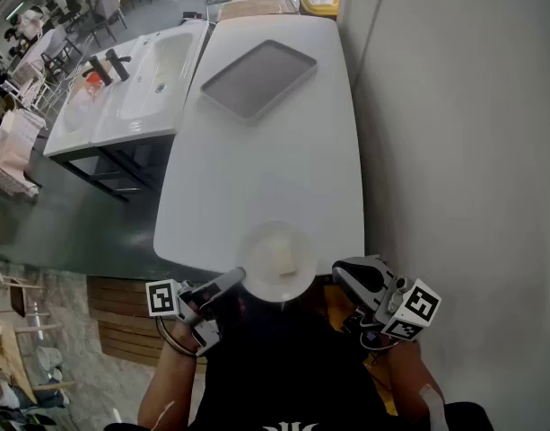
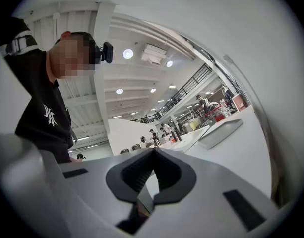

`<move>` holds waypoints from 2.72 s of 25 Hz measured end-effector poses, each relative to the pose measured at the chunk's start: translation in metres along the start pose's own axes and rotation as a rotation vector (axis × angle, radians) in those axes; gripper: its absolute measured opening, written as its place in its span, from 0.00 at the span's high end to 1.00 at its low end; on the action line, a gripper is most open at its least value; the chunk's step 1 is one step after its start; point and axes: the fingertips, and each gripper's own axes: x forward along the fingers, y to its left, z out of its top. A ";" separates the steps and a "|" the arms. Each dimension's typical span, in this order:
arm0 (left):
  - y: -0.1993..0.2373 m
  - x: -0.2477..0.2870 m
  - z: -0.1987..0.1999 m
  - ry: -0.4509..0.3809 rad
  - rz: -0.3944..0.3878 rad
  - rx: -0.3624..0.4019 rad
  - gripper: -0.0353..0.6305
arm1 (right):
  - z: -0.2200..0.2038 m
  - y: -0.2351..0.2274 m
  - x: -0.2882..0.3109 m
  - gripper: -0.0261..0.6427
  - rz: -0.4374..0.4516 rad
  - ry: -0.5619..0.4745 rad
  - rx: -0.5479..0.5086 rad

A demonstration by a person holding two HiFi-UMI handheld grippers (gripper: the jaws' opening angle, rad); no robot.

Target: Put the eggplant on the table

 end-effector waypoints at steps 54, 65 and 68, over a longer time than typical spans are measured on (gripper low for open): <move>0.003 0.093 0.174 0.103 0.120 0.116 0.92 | 0.014 -0.182 0.141 0.89 -0.101 0.087 0.489; 0.065 0.108 0.212 0.175 0.313 0.204 0.93 | -0.026 -0.240 0.152 0.93 -0.191 0.125 0.647; 0.084 0.110 0.219 0.186 0.355 0.210 0.93 | -0.043 -0.256 0.154 0.93 -0.222 0.151 0.684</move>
